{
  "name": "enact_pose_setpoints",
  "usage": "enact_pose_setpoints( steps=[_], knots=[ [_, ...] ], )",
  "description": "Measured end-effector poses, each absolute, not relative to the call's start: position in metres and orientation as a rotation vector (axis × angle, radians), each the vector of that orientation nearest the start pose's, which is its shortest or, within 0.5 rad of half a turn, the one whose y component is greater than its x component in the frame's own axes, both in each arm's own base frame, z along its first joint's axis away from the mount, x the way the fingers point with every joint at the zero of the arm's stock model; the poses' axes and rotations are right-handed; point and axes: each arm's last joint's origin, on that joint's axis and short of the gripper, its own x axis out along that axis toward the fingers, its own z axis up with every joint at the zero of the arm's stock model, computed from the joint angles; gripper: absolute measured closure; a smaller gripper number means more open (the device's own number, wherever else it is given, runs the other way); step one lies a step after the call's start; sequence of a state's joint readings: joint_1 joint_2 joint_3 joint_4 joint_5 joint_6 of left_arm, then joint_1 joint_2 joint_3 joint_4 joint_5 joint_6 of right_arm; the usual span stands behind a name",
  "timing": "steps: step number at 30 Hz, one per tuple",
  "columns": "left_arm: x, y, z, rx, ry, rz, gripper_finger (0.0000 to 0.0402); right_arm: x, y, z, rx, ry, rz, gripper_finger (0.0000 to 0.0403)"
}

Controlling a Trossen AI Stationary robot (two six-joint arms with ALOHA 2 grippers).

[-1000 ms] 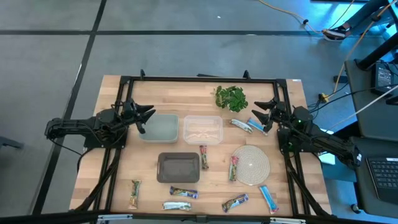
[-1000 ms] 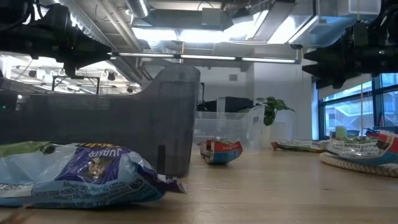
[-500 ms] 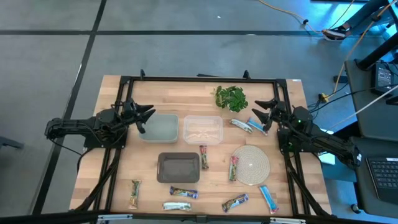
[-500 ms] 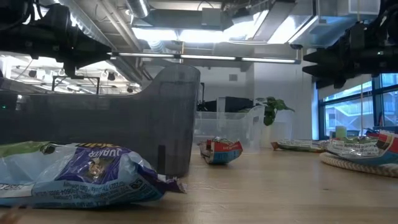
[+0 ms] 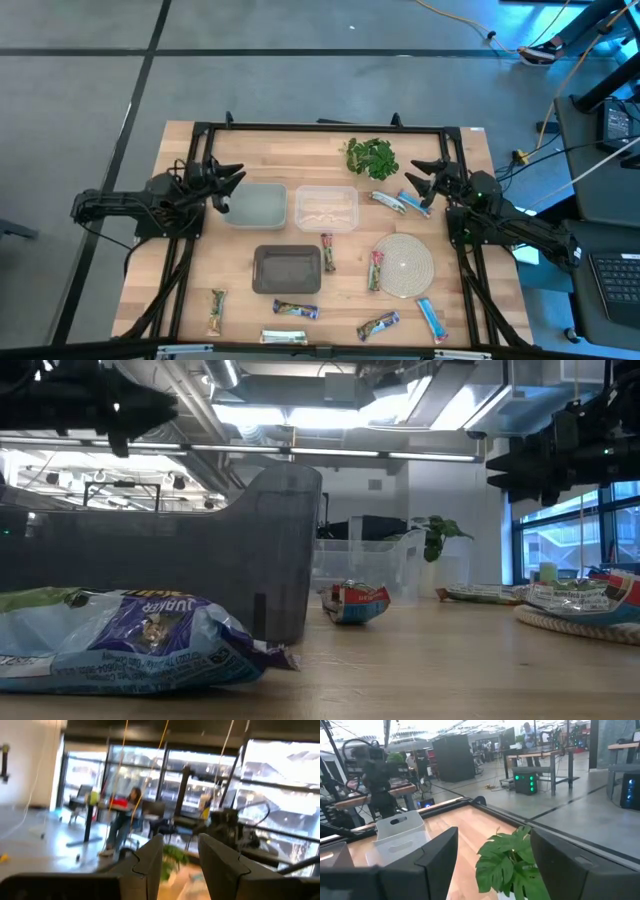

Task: Pick and place Granola Bars by type
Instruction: Put the yellow granola bar into the gray bin

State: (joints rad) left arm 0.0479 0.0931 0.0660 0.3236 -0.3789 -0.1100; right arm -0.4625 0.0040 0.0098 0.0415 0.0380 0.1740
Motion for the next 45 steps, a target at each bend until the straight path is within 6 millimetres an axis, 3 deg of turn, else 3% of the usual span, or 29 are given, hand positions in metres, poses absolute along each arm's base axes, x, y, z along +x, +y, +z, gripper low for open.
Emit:
enact_pose_setpoints(
  steps=[6,11,17,20,24,27,34,45],
  knots=[
    [0.105,0.016,0.23,-0.075,-0.229,0.447,0.0293,0.086,-0.046,0.171,0.161,-0.096,-0.549,0.0152],
    [0.128,0.017,0.262,-0.024,-0.117,0.439,0.0296,0.085,-0.046,0.172,0.159,-0.11,-0.581,0.0152],
    [0.158,0.02,0.305,-0.008,0.278,0.483,0.0296,0.085,-0.047,0.174,0.154,-0.131,-0.606,0.0152],
    [0.168,0.02,0.325,-0.078,0.484,0.5,0.0296,0.085,-0.047,0.174,0.152,-0.139,-0.605,0.0152],
    [0.178,0.017,0.337,-0.23,0.737,0.55,0.0296,0.085,-0.047,0.174,0.124,-0.129,-0.606,0.0152],
    [0.184,0.009,0.334,-0.357,0.904,0.562,0.0296,0.085,-0.047,0.174,0.108,-0.124,-0.607,0.0152],
    [0.194,-0.023,0.304,-0.591,1.232,0.613,0.0296,0.085,-0.047,0.174,0.105,-0.122,-0.605,0.0152],
    [0.195,-0.079,0.292,-0.693,1.254,0.65,0.0296,0.085,-0.047,0.174,0.109,-0.121,-0.604,0.0152]
  ],
)
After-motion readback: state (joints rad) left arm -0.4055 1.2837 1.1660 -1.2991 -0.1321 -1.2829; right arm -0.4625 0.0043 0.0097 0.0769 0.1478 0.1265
